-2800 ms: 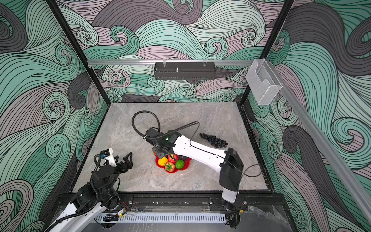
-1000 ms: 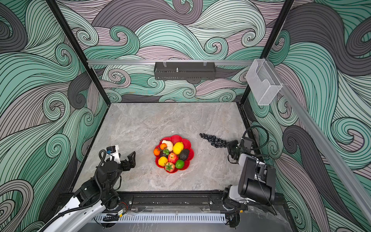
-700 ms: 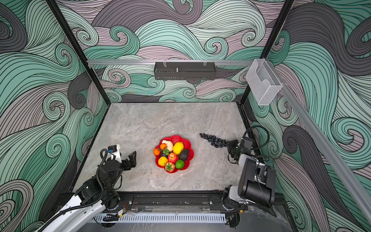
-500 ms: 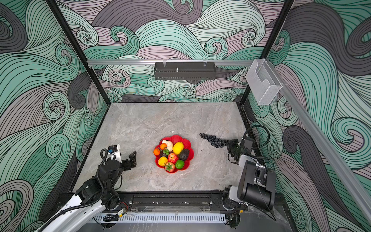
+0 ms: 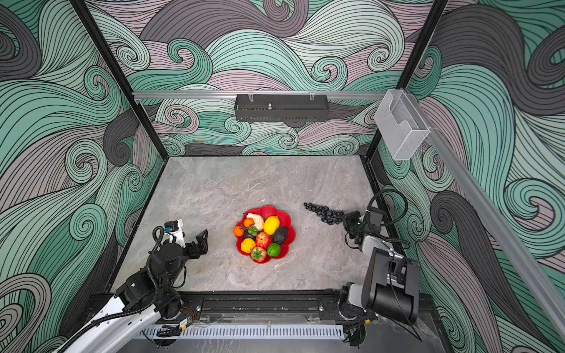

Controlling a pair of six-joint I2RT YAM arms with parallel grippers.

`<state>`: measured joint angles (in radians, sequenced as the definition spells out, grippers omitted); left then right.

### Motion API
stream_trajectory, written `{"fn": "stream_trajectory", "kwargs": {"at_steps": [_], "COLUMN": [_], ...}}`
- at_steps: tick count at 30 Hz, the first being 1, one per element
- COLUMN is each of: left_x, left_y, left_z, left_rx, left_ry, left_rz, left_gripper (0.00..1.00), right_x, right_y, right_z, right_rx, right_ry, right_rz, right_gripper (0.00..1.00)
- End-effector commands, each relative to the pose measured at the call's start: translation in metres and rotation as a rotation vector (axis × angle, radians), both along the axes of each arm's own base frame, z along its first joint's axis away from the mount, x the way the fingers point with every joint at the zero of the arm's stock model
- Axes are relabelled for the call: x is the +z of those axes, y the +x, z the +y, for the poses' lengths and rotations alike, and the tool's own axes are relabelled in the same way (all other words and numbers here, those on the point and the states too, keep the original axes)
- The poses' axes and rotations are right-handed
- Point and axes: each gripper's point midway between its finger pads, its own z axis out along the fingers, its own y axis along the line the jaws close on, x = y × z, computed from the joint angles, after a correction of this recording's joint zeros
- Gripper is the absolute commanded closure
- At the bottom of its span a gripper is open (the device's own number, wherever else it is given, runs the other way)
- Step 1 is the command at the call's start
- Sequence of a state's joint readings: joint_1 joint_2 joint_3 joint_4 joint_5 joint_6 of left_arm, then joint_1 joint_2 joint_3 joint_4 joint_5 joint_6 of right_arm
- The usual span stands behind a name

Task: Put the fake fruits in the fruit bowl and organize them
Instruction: 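Lift the black grapes and carry them toward the bowl with the right gripper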

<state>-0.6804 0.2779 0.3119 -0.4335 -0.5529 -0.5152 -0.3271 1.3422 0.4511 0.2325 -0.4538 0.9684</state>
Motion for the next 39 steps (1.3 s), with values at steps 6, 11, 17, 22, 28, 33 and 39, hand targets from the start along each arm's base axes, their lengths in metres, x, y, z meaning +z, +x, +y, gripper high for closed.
{"fn": "stream_trajectory", "kwargs": {"at_steps": [6,11,17,22,28,33,39], "left_x": [0.009,0.009,0.009,0.009,0.008,0.009,0.009], "left_y": [0.001,0.001,0.001,0.002,0.002,0.002,0.002], "left_z": [0.002,0.003,0.003,0.002,0.002,0.002,0.002], "left_rx": [0.012,0.011,0.012,0.011,0.010,0.010,0.009], "left_ry": [-0.007,-0.007,-0.008,-0.006,-0.005,-0.007,-0.006], "left_rz": [-0.021,-0.022,-0.022,-0.019,-0.017,-0.019,-0.017], "left_gripper": [0.05,0.05,0.05,0.05,0.05,0.05,0.05], "right_x": [0.004,0.004,0.009,0.031,0.090,0.138,0.179], "right_y": [0.004,0.005,0.007,0.009,0.013,0.008,-0.006], "right_z": [0.010,0.011,0.014,0.020,0.052,0.089,0.127], "right_rx": [0.051,0.058,0.071,0.110,0.280,0.426,0.564], "right_ry": [-0.006,-0.009,-0.021,-0.074,-0.197,-0.274,-0.291], "right_rz": [-0.010,-0.011,-0.022,-0.061,-0.150,-0.240,-0.329], "right_gripper": [0.99,1.00,1.00,1.00,1.00,1.00,1.00]}}
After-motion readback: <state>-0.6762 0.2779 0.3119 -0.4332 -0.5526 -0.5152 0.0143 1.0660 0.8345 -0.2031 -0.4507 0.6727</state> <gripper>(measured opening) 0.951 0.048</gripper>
